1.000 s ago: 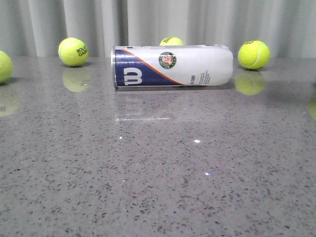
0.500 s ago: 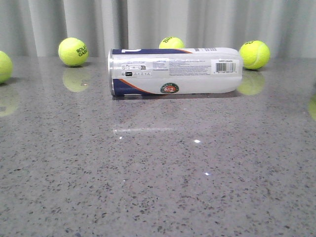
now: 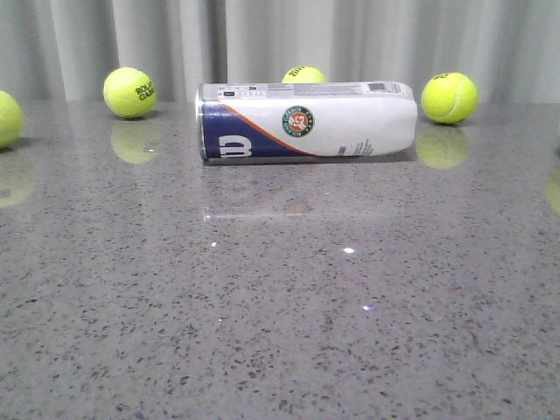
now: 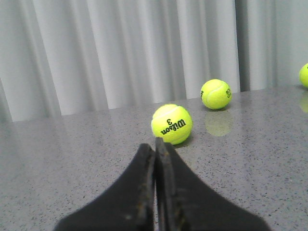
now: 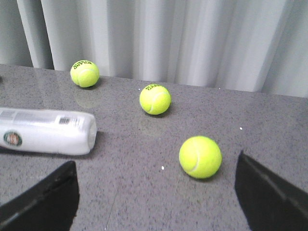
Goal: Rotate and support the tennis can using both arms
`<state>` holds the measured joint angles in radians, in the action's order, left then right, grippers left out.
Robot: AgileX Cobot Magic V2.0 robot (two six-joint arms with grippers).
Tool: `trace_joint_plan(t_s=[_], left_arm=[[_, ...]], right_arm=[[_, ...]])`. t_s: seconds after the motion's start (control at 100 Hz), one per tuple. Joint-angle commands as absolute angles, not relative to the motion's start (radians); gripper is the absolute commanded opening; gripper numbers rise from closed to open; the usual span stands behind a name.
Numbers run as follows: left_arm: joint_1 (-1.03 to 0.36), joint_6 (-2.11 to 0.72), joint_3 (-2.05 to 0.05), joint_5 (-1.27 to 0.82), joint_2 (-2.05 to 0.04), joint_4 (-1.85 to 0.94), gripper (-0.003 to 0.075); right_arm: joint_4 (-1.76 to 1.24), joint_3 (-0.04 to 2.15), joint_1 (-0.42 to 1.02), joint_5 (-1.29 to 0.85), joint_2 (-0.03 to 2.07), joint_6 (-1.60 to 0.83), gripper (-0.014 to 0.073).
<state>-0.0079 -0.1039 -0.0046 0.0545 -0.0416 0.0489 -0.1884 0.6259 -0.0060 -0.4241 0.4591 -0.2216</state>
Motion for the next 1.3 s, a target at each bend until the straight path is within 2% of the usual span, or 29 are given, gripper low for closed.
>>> trace_joint_plan(t_s=[0.0,0.23,0.3,0.42,0.54,0.66,1.29], left_arm=[[-0.008,-0.095,0.044,0.128,-0.050,0.040,-0.0021],[-0.008,-0.095,0.044,0.128,-0.050,0.040,-0.0021],[-0.008,-0.095,0.044,0.128,-0.050,0.040,-0.0021],[-0.008,-0.095,0.044,0.128,-0.050,0.040,-0.0021],[-0.008,-0.095,0.044,0.128,-0.050,0.040,-0.0021],[-0.008,-0.095,0.044,0.128,-0.050,0.040,-0.0021],[-0.008,-0.095,0.044,0.148,-0.050,0.036,-0.0021]], right_arm=[[-0.198,0.573,-0.012,-0.305,0.381,-0.224,0.0645],[-0.198,0.473,-0.012,-0.200,0.270,-0.224,0.0640],[-0.198,0.473,-0.012,-0.193,0.270,-0.224,0.0597],[-0.198,0.473,-0.012,-0.193,0.270,-0.224,0.0414],[-0.198,0.473,-0.012,-0.194,0.270,-0.224,0.0142],[-0.198,0.473,-0.012,-0.195,0.270,-0.224,-0.0072],[-0.198,0.473,-0.012,-0.195,0.270,-0.224,-0.0068]])
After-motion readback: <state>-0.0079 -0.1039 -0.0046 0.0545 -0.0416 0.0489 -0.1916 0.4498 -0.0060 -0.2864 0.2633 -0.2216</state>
